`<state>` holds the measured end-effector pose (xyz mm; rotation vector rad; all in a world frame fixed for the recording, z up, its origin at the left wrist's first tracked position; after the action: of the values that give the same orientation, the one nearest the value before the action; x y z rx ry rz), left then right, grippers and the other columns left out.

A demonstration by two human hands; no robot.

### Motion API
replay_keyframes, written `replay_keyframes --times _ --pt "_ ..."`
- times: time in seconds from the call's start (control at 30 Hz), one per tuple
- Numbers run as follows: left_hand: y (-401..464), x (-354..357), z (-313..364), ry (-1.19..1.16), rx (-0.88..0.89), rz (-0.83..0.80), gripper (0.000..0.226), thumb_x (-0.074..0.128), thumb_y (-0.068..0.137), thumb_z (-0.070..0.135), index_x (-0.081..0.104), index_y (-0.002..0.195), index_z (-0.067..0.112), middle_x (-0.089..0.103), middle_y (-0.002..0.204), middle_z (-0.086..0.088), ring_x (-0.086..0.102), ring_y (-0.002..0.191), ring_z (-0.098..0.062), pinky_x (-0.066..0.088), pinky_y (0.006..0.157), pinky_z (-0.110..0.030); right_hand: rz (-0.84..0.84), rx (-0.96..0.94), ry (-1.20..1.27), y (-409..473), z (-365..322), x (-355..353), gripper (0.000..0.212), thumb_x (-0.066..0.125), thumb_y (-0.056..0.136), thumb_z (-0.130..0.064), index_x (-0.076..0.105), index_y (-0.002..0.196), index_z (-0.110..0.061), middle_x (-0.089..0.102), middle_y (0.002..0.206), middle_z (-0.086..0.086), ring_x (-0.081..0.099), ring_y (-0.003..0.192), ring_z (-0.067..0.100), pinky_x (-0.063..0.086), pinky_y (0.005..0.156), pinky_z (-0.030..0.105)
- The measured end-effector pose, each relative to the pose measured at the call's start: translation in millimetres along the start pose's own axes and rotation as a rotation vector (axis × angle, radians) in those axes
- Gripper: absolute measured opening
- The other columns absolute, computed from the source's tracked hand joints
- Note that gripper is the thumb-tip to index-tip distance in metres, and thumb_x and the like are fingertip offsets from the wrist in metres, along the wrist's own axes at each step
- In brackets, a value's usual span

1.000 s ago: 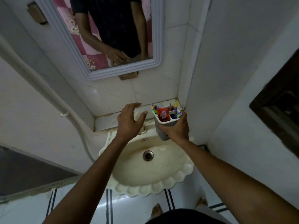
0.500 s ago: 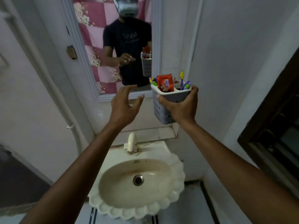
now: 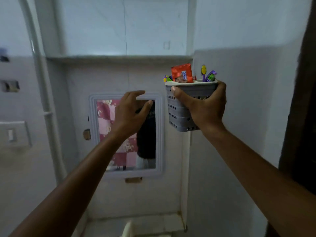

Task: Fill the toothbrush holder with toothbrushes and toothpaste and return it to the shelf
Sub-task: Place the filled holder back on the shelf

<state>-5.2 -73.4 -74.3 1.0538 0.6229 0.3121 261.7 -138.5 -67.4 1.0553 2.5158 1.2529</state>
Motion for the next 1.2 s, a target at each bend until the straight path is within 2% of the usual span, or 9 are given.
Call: replay_keyframes --times 0.1,0.3,0.4,0.53,0.6,0.67,0.87,0.97,1.2 --pt "44.9 -7.8 13.0 0.017 0.048 0.034 0.053 0.064 0.099 0.054 0.06 0.142 0.024 0.06 0.145 -0.001 0.055 0.133 -0.017 0.048 0.111 -0.053 0.016 -0.04 0.014 31.2 -26.0 5.0 0.11 0.093 0.044 -0.08 0.055 0.13 -0.023 0.065 0.128 -0.005 0.064 0.123 0.024 0.06 0.098 0.041" --pt "118.7 -20.6 27.8 0.104 0.161 0.185 0.047 0.066 0.098 0.052 0.066 0.136 0.024 0.066 0.139 0.003 0.059 0.13 -0.02 0.046 0.111 -0.045 0.04 -0.106 0.022 82.0 -63.9 22.1 0.109 0.092 0.044 -0.081 0.053 0.128 -0.024 0.06 0.123 -0.01 0.06 0.125 0.021 0.056 0.097 0.035" --pt "154.9 -19.3 16.3 0.203 0.195 0.243 0.049 0.061 0.097 0.057 0.066 0.135 0.025 0.065 0.14 0.002 0.053 0.137 -0.024 0.04 0.116 -0.051 0.069 -0.15 0.005 105.2 -78.2 33.6 0.109 0.095 0.046 -0.079 0.053 0.131 -0.024 0.059 0.124 -0.01 0.059 0.124 0.019 0.052 0.095 0.03" --pt "194.7 -0.8 -21.2 0.299 0.1 0.159 0.065 0.048 0.098 0.071 0.057 0.146 0.027 0.055 0.153 -0.002 0.036 0.153 -0.025 0.02 0.128 -0.057 0.069 -0.172 -0.011 131.9 -91.2 55.3 0.106 0.096 0.051 -0.077 0.051 0.131 -0.024 0.056 0.123 -0.01 0.053 0.123 0.018 0.046 0.091 0.029" --pt "203.0 12.5 -42.3 0.331 0.038 0.083 0.077 0.04 0.097 0.08 0.048 0.155 0.03 0.042 0.166 -0.002 0.019 0.162 -0.025 0.001 0.131 -0.055 0.073 -0.174 -0.014 144.6 -93.8 65.4 0.104 0.097 0.053 -0.075 0.05 0.13 -0.023 0.055 0.124 -0.01 0.051 0.123 0.018 0.045 0.09 0.03" --pt "202.1 20.0 -54.2 0.385 0.035 0.072 0.082 0.033 0.095 0.085 0.044 0.158 0.033 0.035 0.17 0.002 0.011 0.164 -0.022 -0.008 0.131 -0.051 0.085 -0.176 -0.014 156.8 -94.7 73.4 0.106 0.097 0.053 -0.075 0.05 0.132 -0.021 0.055 0.126 -0.009 0.05 0.124 0.018 0.047 0.092 0.032" --pt "203.0 20.2 -59.9 0.388 0.088 0.247 0.062 0.032 0.105 0.072 0.058 0.148 0.036 0.055 0.156 0.008 0.031 0.155 -0.02 0.002 0.132 -0.049 0.161 -0.186 -0.034 197.2 -92.9 108.1 0.107 0.094 0.056 -0.078 0.05 0.133 -0.018 0.054 0.129 -0.007 0.043 0.118 0.017 0.045 0.095 0.034" --pt "203.1 21.7 -61.2 0.384 0.093 0.283 0.057 0.034 0.107 0.067 0.063 0.143 0.034 0.061 0.147 0.009 0.038 0.15 -0.021 0.005 0.131 -0.049 0.183 -0.166 -0.041 211.7 -82.6 129.5 0.113 0.091 0.058 -0.08 0.049 0.139 -0.014 0.054 0.138 -0.001 0.046 0.128 0.023 0.049 0.102 0.04" --pt "201.2 22.4 -60.3 0.414 0.131 0.3 0.052 0.039 0.109 0.061 0.063 0.143 0.03 0.064 0.142 0.007 0.042 0.148 -0.022 0.006 0.132 -0.049 -0.015 -0.156 -0.292 226.9 -40.5 183.2 0.13 0.078 0.074 -0.079 0.015 0.166 -0.011 0.036 0.164 0.012 0.036 0.148 0.034 0.043 0.118 0.054"
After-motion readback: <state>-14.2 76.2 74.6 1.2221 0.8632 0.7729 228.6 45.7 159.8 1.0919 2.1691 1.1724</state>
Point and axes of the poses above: each hand's wrist, its own y-axis towards the middle knuckle, its own x-axis out of the palm, z = x × y, the point moved 9 cm from there along y, towards the middle knuckle
